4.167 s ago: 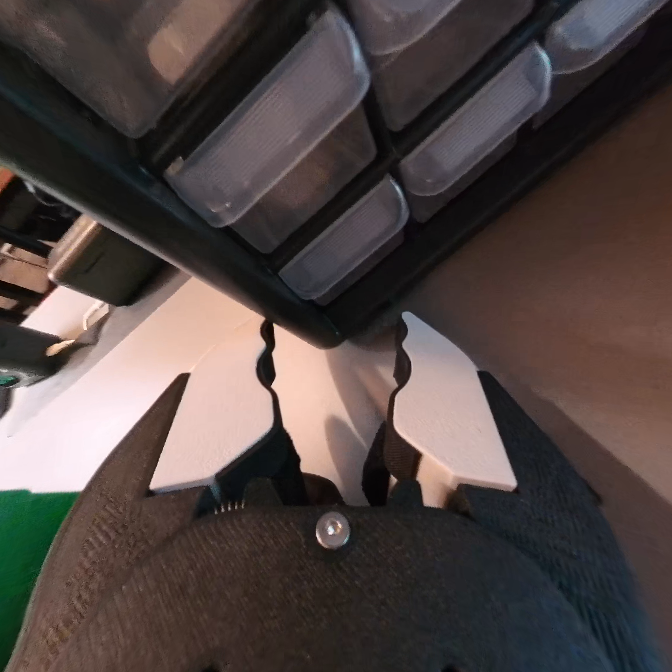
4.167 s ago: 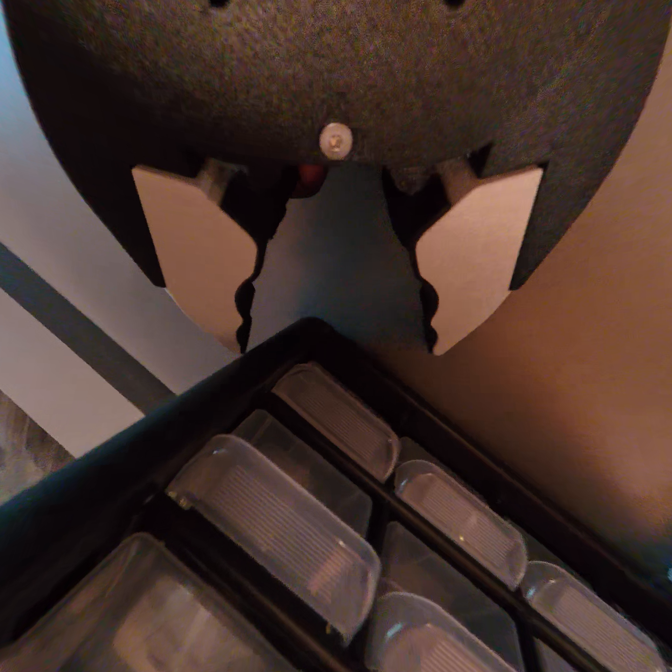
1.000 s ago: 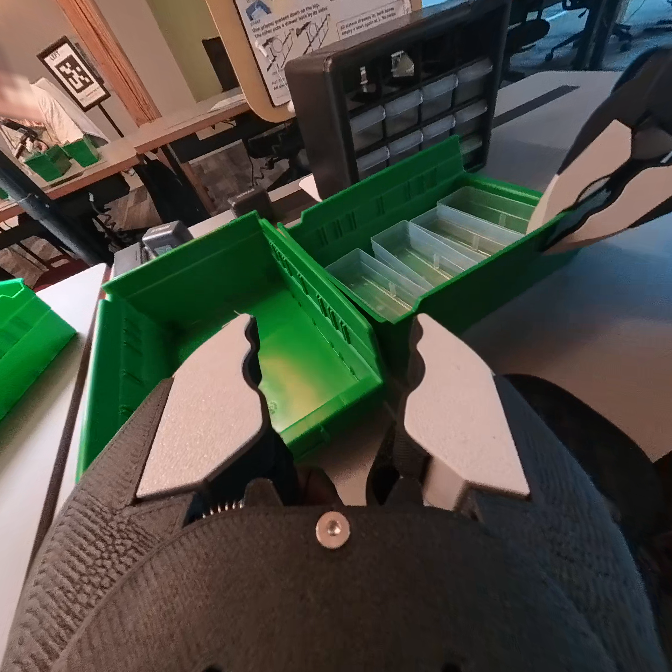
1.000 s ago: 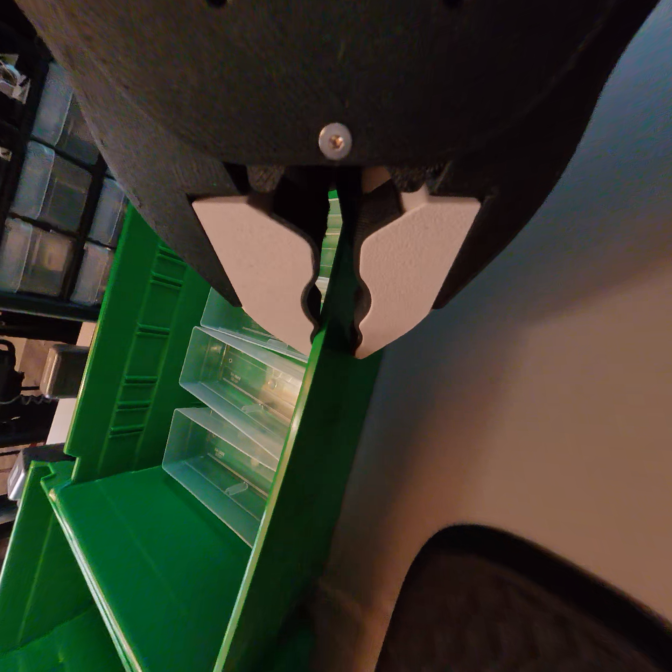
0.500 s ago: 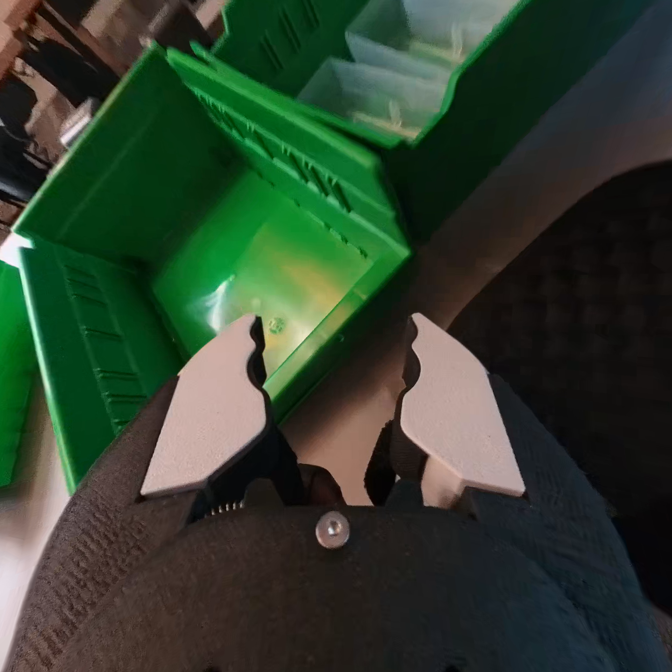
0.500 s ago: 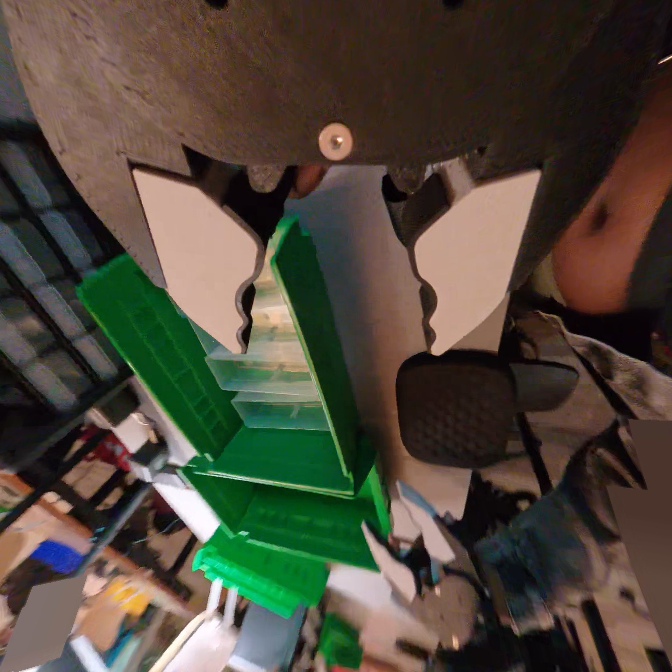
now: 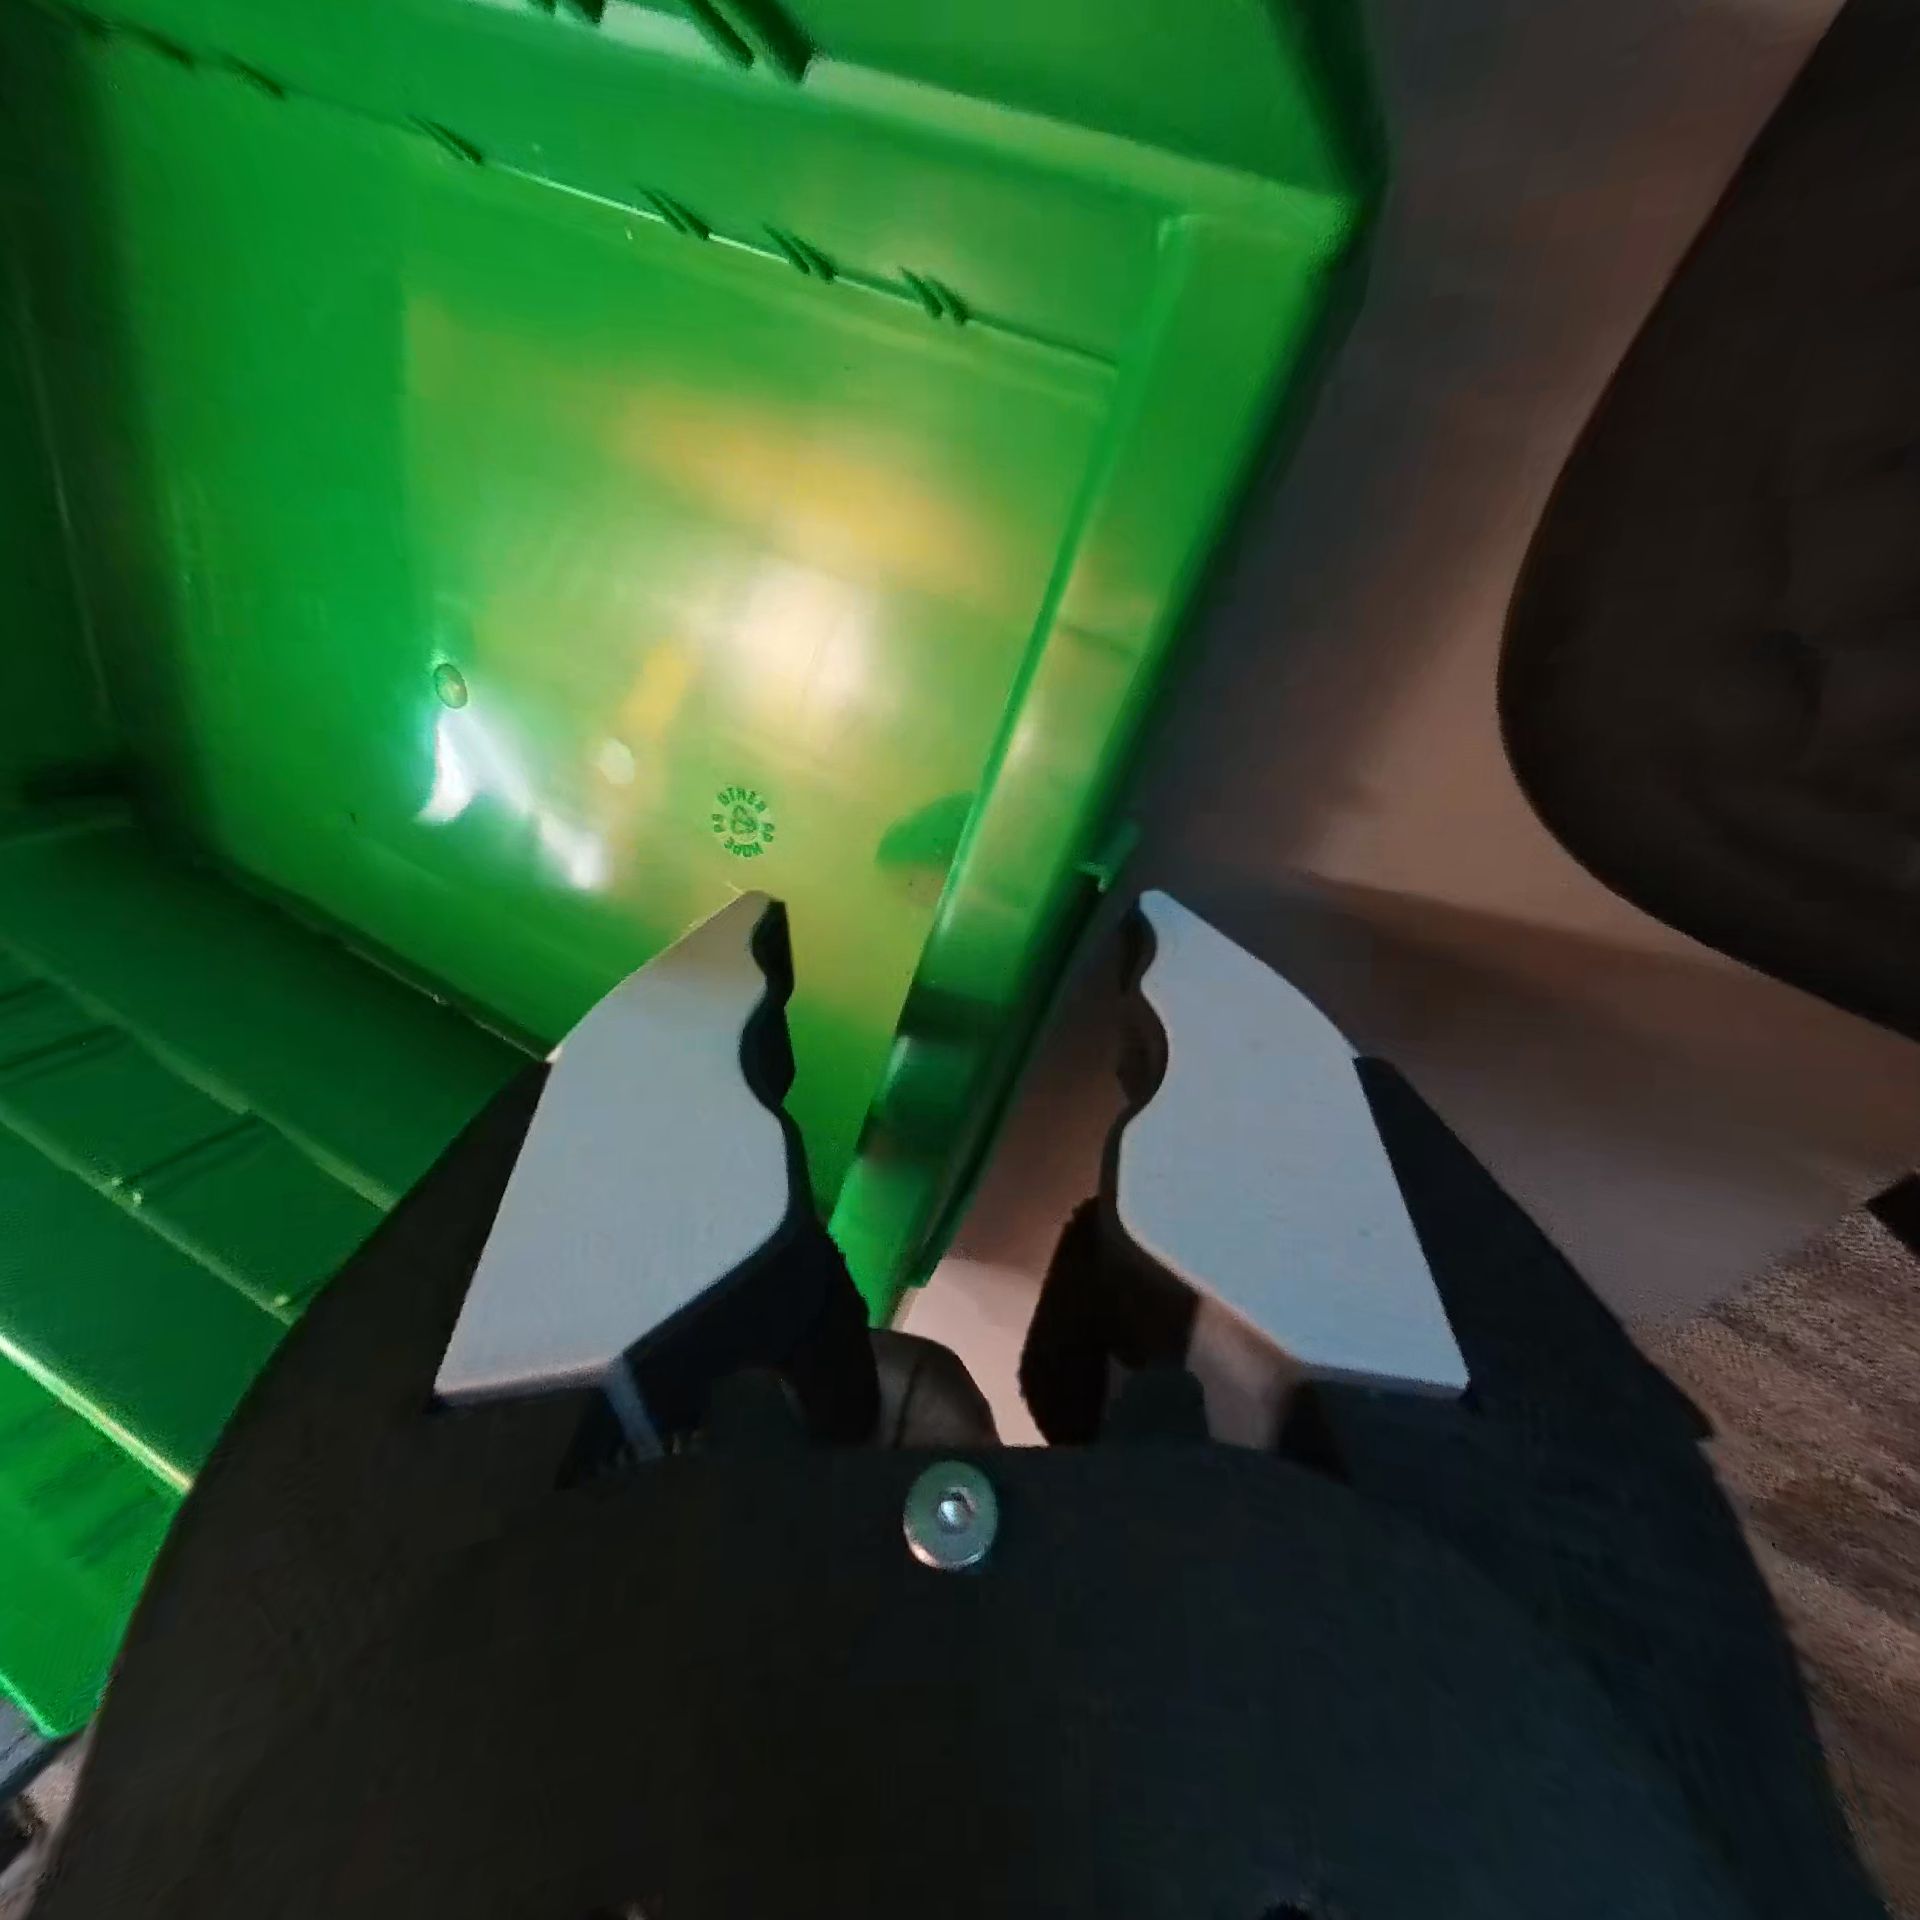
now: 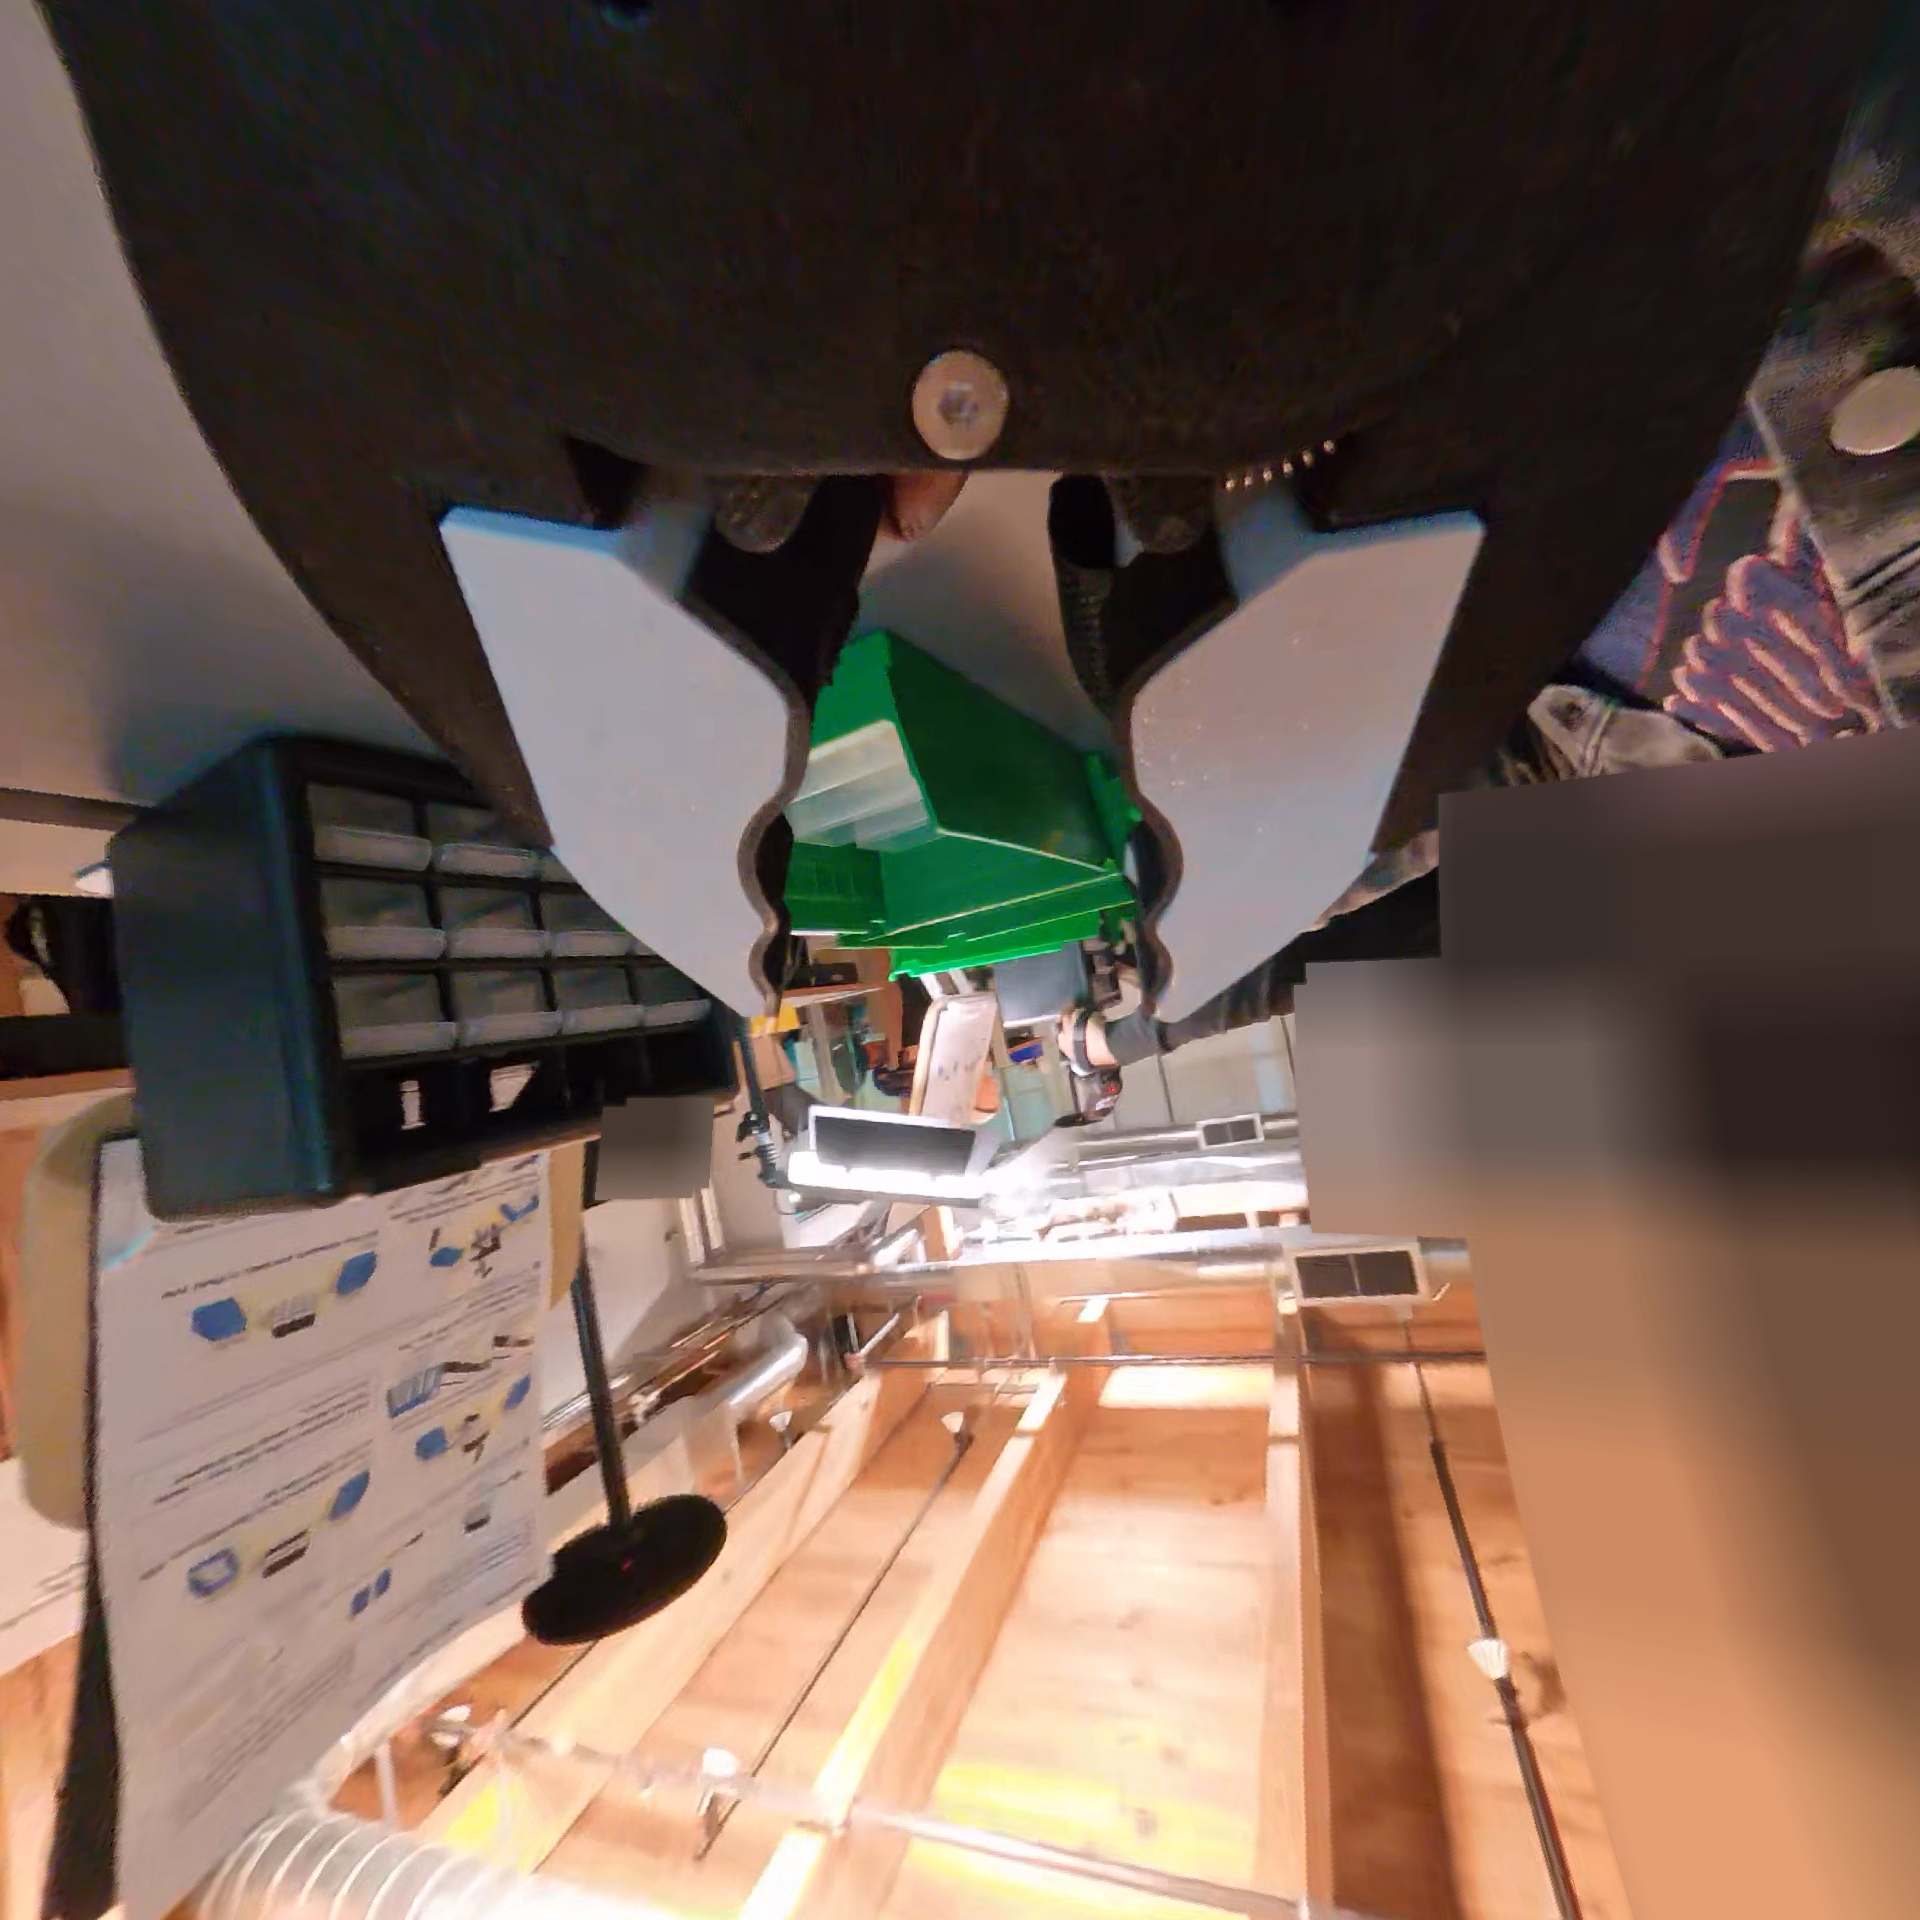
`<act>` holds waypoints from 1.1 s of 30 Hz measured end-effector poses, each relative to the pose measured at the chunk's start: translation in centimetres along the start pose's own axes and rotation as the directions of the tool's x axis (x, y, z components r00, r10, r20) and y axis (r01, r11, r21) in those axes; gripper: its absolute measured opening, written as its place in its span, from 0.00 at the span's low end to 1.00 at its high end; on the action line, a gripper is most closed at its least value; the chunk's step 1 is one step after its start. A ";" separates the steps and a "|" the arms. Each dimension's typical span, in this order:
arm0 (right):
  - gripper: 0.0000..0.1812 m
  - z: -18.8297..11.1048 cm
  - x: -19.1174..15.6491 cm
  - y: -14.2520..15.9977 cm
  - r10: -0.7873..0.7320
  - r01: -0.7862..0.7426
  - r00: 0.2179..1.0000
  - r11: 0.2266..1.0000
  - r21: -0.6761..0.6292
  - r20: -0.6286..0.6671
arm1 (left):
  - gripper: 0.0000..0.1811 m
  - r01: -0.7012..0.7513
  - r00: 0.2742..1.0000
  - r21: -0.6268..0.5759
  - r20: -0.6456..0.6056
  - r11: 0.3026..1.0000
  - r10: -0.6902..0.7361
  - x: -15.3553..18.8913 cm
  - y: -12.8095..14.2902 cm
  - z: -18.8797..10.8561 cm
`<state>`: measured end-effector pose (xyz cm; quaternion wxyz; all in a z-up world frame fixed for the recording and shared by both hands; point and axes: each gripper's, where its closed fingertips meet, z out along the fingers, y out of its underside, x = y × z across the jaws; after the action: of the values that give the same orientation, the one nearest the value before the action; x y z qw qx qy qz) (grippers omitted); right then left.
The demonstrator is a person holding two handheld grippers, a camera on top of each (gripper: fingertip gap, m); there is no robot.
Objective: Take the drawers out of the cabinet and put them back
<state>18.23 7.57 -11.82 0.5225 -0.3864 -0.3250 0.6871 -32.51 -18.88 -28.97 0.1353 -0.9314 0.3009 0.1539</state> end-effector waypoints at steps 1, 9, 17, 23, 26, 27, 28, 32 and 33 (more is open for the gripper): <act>0.35 -0.1 0.4 0.1 -0.003 0.003 1.000 1.000 0.001 -0.024 | 0.29 -0.023 1.000 -0.003 0.022 1.000 0.023 -0.2 0.1 0.1; 0.33 -0.3 0.9 -0.4 -0.030 0.032 0.998 0.999 0.036 -0.063 | 0.20 -0.285 0.828 -0.107 0.473 0.953 0.301 -3.4 -0.4 0.6; 0.31 -0.7 2.0 -0.3 -0.039 0.044 0.992 0.998 0.034 -0.122 | 0.23 -0.184 0.666 -0.193 0.697 0.964 0.266 -4.2 0.1 -0.3; 0.30 -0.6 2.3 0.0 -0.046 0.049 0.989 0.999 0.018 -0.138 | 0.16 -0.148 0.585 -0.161 0.781 0.976 0.218 -5.3 0.0 -3.6; 0.30 -0.7 2.4 0.0 -0.047 0.050 0.989 0.999 0.018 -0.143 | 0.15 -0.125 0.528 -0.180 0.820 0.976 0.219 -5.8 0.1 -4.7; 0.30 -0.7 2.4 0.0 -0.045 0.049 0.988 0.999 0.019 -0.145 | 0.15 -0.111 0.496 -0.183 0.841 0.977 0.214 -6.0 0.1 -5.3; 0.30 -0.8 2.5 0.0 -0.044 0.047 0.988 0.999 0.019 -0.146 | 0.15 -0.096 0.460 -0.182 0.864 0.979 0.206 -6.3 0.2 -6.0; 0.30 -0.8 2.7 0.1 -0.055 0.056 0.986 0.998 0.006 -0.159 | 0.12 -0.059 0.274 -0.110 0.954 0.992 0.122 -7.5 0.0 -10.4; 0.30 -0.8 2.7 0.2 -0.055 0.056 0.986 0.998 0.003 -0.160 | 0.11 -0.062 0.250 -0.086 0.963 0.994 0.099 -7.6 -0.2 -11.2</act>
<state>18.40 10.16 -12.89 0.5674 -0.4291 -0.2899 0.6402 -35.99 -18.64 -15.83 0.2685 -0.6288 0.2002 0.7017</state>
